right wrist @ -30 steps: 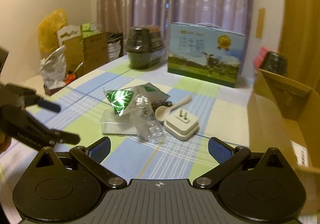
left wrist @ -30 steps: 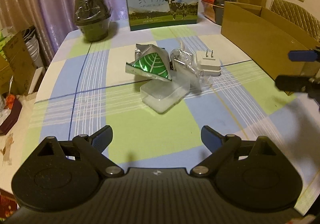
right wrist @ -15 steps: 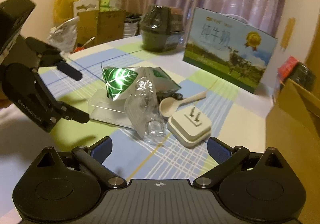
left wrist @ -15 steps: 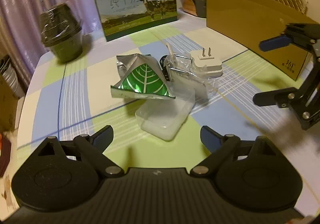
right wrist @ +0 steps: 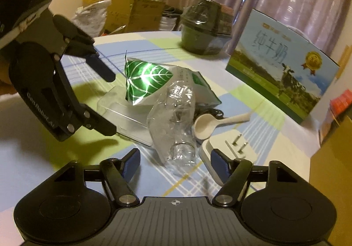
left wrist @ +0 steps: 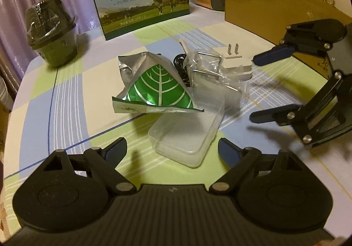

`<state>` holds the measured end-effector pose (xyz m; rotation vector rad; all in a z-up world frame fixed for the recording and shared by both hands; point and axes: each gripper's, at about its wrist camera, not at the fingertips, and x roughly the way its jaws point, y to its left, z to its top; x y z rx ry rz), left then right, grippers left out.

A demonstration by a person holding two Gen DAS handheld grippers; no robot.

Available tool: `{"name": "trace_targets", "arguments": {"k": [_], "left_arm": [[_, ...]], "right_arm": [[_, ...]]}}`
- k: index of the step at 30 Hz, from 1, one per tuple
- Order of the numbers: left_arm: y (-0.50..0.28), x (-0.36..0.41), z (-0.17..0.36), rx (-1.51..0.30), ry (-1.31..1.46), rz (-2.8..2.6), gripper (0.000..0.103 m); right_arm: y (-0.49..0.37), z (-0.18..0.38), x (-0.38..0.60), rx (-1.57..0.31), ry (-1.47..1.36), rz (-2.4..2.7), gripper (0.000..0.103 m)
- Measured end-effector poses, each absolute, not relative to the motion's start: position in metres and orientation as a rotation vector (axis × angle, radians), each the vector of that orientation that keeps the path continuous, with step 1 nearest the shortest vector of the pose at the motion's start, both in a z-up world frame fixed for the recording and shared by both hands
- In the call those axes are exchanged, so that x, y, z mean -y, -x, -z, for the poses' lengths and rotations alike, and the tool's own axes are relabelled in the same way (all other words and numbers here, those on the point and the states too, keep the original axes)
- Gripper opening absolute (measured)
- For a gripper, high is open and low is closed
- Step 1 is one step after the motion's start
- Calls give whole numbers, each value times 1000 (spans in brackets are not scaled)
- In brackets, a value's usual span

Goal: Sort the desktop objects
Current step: 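Grasp the clear plastic bag with wire using the right gripper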

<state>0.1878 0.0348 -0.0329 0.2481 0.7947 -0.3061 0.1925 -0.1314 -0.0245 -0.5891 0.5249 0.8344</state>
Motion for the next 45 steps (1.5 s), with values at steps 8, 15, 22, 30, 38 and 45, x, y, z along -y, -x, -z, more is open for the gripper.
{"name": "trace_targets", "arguments": {"k": [8,15,22,30,38,45], "left_arm": [[-197,-38,35,-791,-191,319,82],[-199,-35,35,-771,-203,323,80],[-199,-30,37,-772,-195,325,66],[-182,-20,31,-817,-167,311,55],[-138,6,26,-861,-138,291,55],[-82,30,24,-878,-87,261,55]], "right_arm": [[-203,36,121,-497,629,-847,58],[-211,35,120,-512,598,-849,40],[-209,31,124,-557,574,-827,35],[-196,10,146,-691,452,-794,35],[-145,-13,192,-804,314,-706,33],[-92,-9,202,-787,371,-656,33]]}}
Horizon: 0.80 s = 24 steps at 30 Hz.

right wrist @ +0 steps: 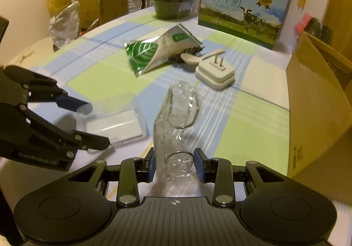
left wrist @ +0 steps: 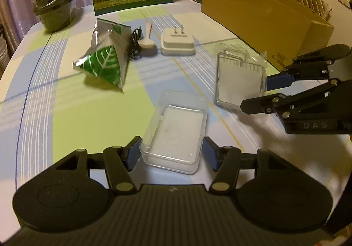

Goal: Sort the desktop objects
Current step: 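Grasp the clear plastic bag with wire using the right gripper, then grasp the clear plastic container with the left gripper while the right holds the bag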

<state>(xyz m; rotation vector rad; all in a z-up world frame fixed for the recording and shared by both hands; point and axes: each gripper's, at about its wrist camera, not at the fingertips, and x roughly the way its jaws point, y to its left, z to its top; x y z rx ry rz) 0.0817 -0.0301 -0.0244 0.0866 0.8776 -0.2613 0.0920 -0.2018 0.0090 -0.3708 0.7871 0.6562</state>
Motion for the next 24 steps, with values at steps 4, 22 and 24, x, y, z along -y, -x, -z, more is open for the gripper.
{"name": "trace_targets", "arguments": {"k": [4,22,24], "left_arm": [[-58,37,24,-860,-89,254,55],[-52,30,24,-851,-94,246,66],[-52,30,25,-857,-104,249,68]], "right_arm": [[-79,-2,202,-772,398,-648,35],[-62,3,208,-764,428,-655,63],[-59,5,210,-772,439,-652,66]]}}
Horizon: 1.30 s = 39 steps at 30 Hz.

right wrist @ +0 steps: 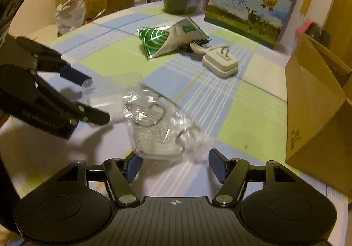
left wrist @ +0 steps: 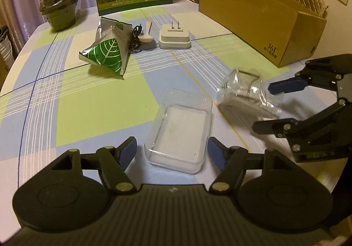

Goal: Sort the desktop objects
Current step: 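Grasp the clear plastic container with the left gripper while the right holds the bag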

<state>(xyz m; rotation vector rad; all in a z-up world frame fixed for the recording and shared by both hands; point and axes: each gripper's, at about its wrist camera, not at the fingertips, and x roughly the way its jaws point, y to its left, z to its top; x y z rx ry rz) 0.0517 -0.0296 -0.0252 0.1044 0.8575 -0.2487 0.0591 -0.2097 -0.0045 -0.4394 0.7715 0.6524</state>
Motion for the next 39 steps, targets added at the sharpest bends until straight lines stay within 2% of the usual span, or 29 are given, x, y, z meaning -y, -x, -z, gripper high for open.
{"name": "trace_targets", "arguments": {"k": [12,19,28,30,33,35,39], "left_arm": [[-47,22,26,-861,-101,226,69],[-47,27,24,-839,-103,237,76],[-56,41,27,-799,-227,275,76],[-59,41,29,-807,-213,284,74],[-58,39,27,-829,-176,275,61],[-56,37,26,-838,-168,250,56],[-53,29,24,-857,-134,154,54]], "right_arm": [[-66,4,245,-848,388,-419,73],[-50,-9,244,-771,275,-530,73],[-48,-5,229,-749,268,-581,73],[-48,-6,228,-734,262,-585,73],[-50,-5,224,-727,256,-592,72],[-51,-3,219,-722,257,-597,72],[-52,2,208,-711,281,-620,69]]}}
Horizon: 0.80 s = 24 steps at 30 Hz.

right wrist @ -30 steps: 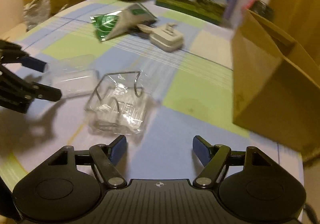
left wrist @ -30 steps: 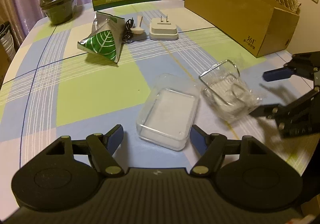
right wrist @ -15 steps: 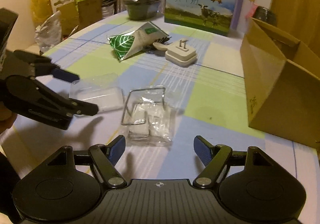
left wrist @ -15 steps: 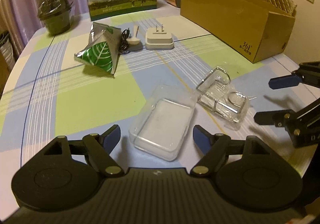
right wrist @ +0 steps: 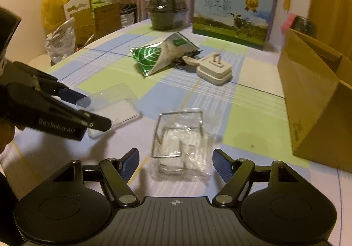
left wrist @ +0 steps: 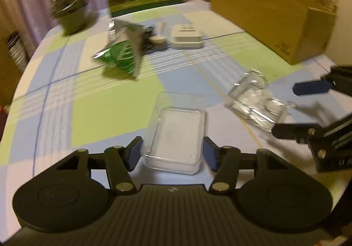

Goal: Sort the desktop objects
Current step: 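Grasp the clear plastic container with the left gripper while the right holds the bag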

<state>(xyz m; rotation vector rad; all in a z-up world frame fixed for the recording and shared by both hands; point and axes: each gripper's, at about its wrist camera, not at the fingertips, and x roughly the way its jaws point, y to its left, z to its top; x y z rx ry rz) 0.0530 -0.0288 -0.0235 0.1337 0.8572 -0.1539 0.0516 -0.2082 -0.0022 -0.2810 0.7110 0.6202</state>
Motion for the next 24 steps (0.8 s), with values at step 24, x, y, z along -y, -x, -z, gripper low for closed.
{"name": "trace_targets", "arguments": {"k": [24], "left_arm": [[-64,25,31,-861,-90,166,67]], "right_arm": [[-57,13,194,-710,313,-625,30]]}}
